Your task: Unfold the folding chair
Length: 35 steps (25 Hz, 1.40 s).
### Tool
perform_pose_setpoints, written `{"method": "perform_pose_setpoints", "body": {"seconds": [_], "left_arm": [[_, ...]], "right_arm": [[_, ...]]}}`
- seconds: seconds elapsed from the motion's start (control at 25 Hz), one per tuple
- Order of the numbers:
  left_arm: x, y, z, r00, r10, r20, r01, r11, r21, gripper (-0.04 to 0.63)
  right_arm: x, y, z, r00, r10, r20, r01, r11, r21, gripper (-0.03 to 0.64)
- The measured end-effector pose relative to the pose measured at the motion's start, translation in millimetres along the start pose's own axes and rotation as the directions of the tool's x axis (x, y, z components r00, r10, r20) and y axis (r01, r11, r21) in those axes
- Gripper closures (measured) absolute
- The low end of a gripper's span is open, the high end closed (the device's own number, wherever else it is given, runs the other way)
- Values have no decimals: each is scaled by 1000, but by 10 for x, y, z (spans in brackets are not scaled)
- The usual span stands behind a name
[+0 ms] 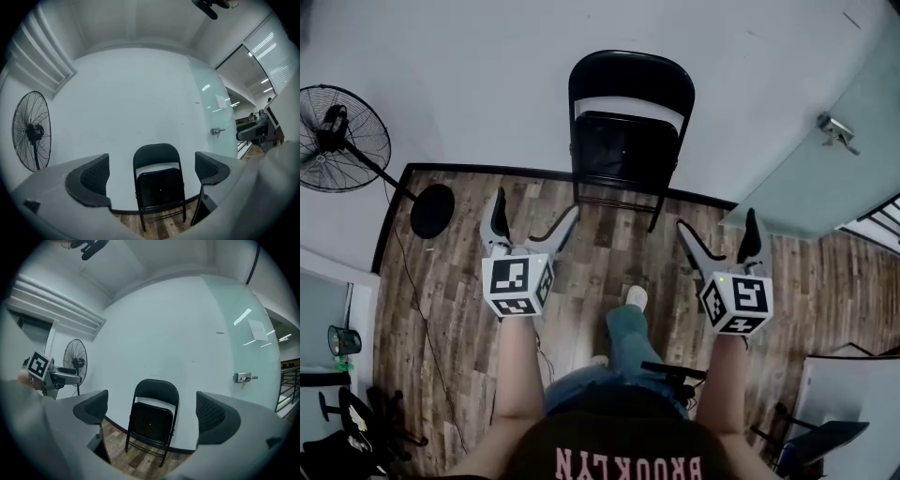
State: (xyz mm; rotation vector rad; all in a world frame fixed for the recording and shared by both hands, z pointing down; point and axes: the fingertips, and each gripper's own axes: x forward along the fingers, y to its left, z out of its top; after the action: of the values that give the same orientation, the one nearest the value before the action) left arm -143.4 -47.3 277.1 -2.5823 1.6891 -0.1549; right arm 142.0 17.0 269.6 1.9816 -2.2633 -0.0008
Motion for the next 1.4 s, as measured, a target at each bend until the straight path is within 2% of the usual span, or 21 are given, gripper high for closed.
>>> {"method": "perform_pose_setpoints", "body": {"seconds": [0.36, 0.56, 0.64, 0.76, 1.04, 1.24, 1.4], "left_arm": [[1193, -54, 158, 999, 20, -35, -19, 1000, 11, 26], [1811, -131, 254, 999, 29, -43, -29, 999, -16, 29], [2021, -148, 255, 998, 30, -55, -30, 999, -13, 49], [2266, -114, 239, 997, 51, -51, -53, 998, -30, 122], [2666, -50, -82, 991, 60, -116, -70, 993, -92, 121], [3005, -21, -408, 985, 18, -172, -40, 991, -130, 121], [3375, 82, -757, 974, -22, -226, -24, 980, -198, 121]], "right_arm": [[1033, -745, 146, 1000, 28, -2, -28, 999, -15, 48], [1562, -1178, 186, 999, 31, -16, -32, 999, -29, 48], [1759, -1319, 185, 999, 38, -19, -38, 999, -30, 48], [2048, -1464, 164, 998, 55, -21, -56, 998, -24, 49], [2574, -1542, -65, 993, 84, -77, -86, 996, -15, 49], [2925, -1529, -355, 987, 87, -134, -86, 996, 12, 49], [3262, -1526, -564, 979, 76, -188, -74, 997, 18, 49]]}}
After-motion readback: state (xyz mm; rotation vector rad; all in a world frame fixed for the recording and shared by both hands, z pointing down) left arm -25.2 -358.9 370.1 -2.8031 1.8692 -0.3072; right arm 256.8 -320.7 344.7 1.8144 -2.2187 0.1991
